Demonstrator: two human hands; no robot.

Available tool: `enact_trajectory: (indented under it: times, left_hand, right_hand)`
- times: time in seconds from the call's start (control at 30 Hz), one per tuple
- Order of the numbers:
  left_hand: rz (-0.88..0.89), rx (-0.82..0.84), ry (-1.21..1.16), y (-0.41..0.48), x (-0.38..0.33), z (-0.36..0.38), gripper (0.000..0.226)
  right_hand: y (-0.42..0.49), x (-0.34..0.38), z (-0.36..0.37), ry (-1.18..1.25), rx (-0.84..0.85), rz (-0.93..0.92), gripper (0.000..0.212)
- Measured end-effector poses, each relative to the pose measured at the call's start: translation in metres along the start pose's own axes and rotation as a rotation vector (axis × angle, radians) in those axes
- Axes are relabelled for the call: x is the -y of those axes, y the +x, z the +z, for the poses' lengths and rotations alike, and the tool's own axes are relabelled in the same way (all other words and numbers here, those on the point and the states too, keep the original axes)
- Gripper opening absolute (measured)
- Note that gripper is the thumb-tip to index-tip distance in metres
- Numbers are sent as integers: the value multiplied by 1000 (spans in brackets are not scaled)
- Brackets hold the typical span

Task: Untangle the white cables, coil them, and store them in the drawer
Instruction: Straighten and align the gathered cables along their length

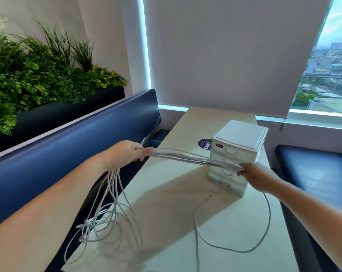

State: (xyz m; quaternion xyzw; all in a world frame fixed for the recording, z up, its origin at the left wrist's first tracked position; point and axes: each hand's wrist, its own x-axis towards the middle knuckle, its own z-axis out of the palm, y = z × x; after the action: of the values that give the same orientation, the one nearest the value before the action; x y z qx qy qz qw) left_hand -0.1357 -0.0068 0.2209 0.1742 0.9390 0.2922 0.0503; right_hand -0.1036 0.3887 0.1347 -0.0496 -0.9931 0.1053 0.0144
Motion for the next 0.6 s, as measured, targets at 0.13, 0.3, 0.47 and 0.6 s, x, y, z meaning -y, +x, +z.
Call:
enact_trajectory:
  times: [0.13,0.3,0.47,0.6]
  left_hand:
    - [136,-98,187,5,-27,-8,57]
    - [255,-150,296,16,-53,-15,62]
    - [270,-104,364,24,-82,-4,58]
    - [284,-29,409,28,-102,14,51]
  right_hand:
    - [-9,-15,17,-177,-19,-84,16]
    - [-20,-13,24,-4,249,-137,34]
    - [-21,28,-5,238,300,-214,145]
    - [-22,87,-48,456,-43,-448,124]
